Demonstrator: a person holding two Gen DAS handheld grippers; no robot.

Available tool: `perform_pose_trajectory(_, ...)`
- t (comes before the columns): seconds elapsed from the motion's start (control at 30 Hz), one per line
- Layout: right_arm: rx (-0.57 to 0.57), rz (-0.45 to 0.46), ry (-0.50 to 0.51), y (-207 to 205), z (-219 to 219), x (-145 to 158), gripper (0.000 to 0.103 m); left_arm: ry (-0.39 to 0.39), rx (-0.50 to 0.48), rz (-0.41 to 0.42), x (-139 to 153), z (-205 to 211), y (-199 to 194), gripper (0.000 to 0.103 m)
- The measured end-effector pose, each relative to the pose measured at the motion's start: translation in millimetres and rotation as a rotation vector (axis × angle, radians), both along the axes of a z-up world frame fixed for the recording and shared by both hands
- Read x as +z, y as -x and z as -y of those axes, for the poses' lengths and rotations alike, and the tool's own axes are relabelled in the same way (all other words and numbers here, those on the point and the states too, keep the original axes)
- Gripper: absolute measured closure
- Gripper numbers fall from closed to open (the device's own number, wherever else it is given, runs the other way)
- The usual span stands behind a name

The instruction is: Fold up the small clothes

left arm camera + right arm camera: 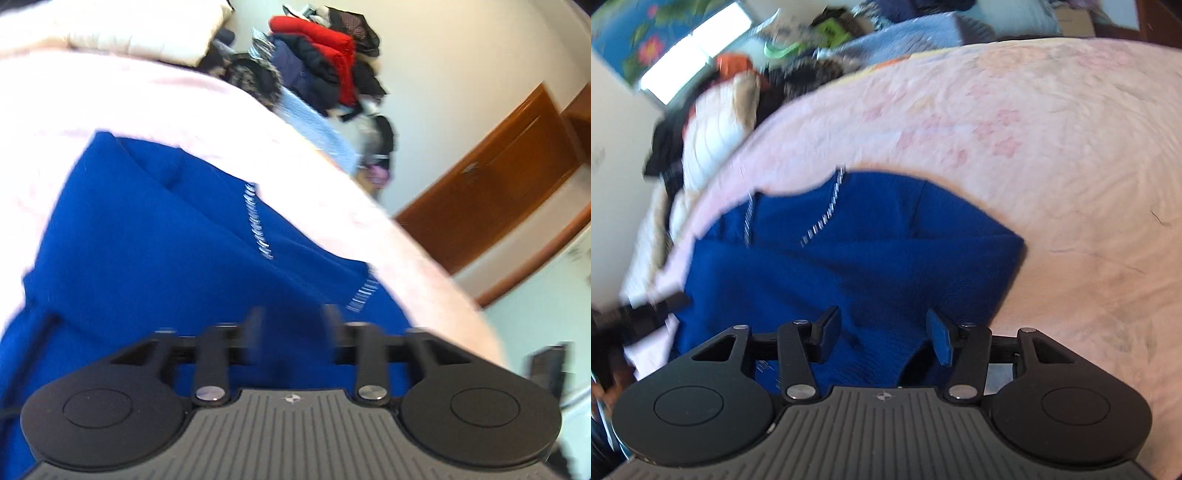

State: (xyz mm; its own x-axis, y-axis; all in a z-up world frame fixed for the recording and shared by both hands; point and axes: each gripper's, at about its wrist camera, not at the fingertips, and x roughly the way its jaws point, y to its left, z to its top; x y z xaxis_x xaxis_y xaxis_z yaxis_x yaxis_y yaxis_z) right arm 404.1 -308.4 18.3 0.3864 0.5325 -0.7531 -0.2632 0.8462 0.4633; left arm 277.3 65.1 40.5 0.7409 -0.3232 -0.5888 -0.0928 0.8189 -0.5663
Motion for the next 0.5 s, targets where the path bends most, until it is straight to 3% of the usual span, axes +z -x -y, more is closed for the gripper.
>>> perform_pose_trajectory(0.07,0.005,0.016,0.022,1,-4,1,0.085,-0.001,0.015,-0.047,-12,0,-11,0.043)
perform_pose_trajectory(0.1,0.004,0.022,0.013,1,-3,4,0.091,0.004,0.017,-0.061,-18,0,-14,0.043)
perform_pose_trajectory(0.2,0.011,0.147,0.006,16,0,27,0.092,0.0,0.013,-0.03,-21,-1,-10,0.043)
perform_pose_trajectory(0.23,0.022,0.191,0.048,20,-2,32,0.091,-0.006,0.008,-0.024,-22,0,-9,0.043)
perform_pose_trajectory(0.27,0.036,0.203,0.099,21,-5,30,0.09,-0.015,0.003,-0.019,-21,-1,-8,0.043)
perform_pose_trajectory(0.33,0.028,0.124,0.175,13,-7,13,0.073,-0.027,-0.007,-0.022,-20,2,-7,0.043)
perform_pose_trajectory(0.43,-0.058,0.14,0.111,14,5,17,0.07,-0.051,-0.022,-0.032,-9,5,-9,0.042)
perform_pose_trajectory(0.5,-0.094,0.211,0.07,21,5,31,0.073,-0.088,-0.035,0.02,0,10,-9,0.042)
